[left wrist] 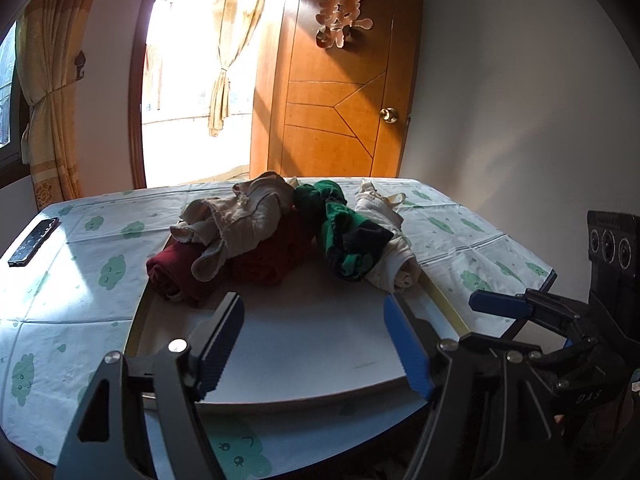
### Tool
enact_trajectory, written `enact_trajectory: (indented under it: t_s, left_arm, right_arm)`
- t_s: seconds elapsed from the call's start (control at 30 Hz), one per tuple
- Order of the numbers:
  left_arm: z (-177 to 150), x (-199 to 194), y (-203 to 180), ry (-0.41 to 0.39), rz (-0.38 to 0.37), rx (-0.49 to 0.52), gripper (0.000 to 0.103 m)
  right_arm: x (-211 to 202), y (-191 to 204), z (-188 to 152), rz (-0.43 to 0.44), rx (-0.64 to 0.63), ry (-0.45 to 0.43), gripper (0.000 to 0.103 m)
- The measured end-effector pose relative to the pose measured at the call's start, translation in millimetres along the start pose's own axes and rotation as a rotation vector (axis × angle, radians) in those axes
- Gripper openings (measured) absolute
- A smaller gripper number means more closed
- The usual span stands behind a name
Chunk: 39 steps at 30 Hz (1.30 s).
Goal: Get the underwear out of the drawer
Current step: 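Move both open tools back down into the open drawer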
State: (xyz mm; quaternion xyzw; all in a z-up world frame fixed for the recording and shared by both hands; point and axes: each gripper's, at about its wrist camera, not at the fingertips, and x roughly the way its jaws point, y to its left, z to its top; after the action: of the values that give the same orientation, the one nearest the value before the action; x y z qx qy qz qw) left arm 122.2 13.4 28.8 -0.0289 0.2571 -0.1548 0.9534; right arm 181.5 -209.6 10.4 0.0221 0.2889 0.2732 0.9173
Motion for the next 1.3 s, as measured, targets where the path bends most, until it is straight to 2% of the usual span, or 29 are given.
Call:
enact_trajectory:
  t_s: [0.27, 0.5, 0.87, 1.03, 1.3]
  left_arm:
    - [-41, -22, -11, 0.016, -0.032, 0.005, 0.074]
    - [-78, -33, -21, 0.066, -0.026, 0.058, 0.074]
    - [-133, -26, -18, 0.232, -0.041, 0.051, 0.076]
    - [-152, -9, -18, 0.366, -0.038, 0.089, 0.076]
    - [-163, 11, -30, 0.518, -0.079, 0.159, 0.076]
  right_arm:
    - [-18, 5, -38, 0.022, -0.016, 0.023, 0.074]
    - [-27, 12, -72, 0.018, -0.044, 0.066, 0.074]
    - [-20, 12, -115, 0.033, -0.069, 0.189, 0.074]
    - [-13, 14, -129, 0.026, -0.112, 0.274, 0.074]
    - [21, 24, -135, 0.013, -0.206, 0.419, 0.074]
